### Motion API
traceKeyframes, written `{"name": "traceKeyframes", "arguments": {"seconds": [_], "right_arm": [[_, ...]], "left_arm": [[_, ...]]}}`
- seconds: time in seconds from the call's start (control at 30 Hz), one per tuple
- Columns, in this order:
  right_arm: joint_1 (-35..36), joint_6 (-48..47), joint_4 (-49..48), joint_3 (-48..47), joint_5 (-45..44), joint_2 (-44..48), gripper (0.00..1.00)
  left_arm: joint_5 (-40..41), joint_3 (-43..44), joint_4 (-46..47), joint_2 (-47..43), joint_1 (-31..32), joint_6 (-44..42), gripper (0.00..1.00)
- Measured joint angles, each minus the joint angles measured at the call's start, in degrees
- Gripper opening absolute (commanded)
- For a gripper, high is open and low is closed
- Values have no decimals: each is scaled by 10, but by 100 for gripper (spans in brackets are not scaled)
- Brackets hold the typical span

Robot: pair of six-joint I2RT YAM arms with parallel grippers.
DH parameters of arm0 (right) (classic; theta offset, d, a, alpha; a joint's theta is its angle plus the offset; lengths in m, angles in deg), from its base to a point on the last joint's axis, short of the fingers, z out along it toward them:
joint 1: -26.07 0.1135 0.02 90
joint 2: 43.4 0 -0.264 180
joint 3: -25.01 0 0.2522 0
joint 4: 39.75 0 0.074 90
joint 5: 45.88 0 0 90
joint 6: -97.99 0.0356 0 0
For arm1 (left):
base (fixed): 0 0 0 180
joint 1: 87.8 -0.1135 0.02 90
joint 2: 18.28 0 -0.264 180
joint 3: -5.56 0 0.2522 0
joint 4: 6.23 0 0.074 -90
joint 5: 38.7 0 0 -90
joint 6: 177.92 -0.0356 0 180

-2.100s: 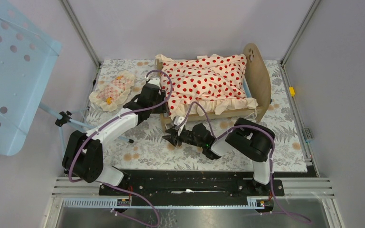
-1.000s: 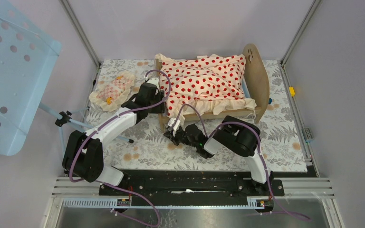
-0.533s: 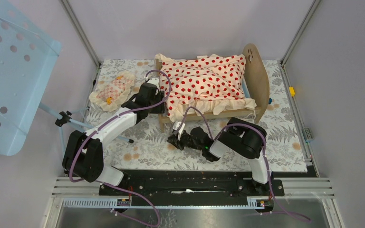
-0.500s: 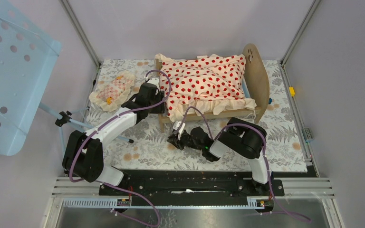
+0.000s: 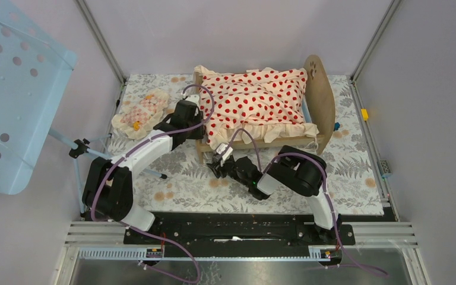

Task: Set up the pet bed
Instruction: Tie the ropes to the bed frame.

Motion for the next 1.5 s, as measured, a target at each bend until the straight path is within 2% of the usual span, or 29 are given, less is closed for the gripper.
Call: {"name": "traceKeyframes", "arguments": {"seconds": [0.23,0.53,1.07,1.2,1.5], "right_arm": [[0,-5,-3,-28,-43,-21,63],[3,2,37,-49,-40,-22,68],[8,52,28,-100,-7,-73,69],[8,63,6,-110,5,-90,67],[-3,75,-24,-115,71,-107,51]], "left_arm": [[-7,12,0,13,-10,-2,24],[-9,15,2,16,-12,-3,22],[-14,15,9,18,-19,-4,22],[-15,15,11,19,-19,-4,21],[-18,15,11,19,-21,-5,21]]}}
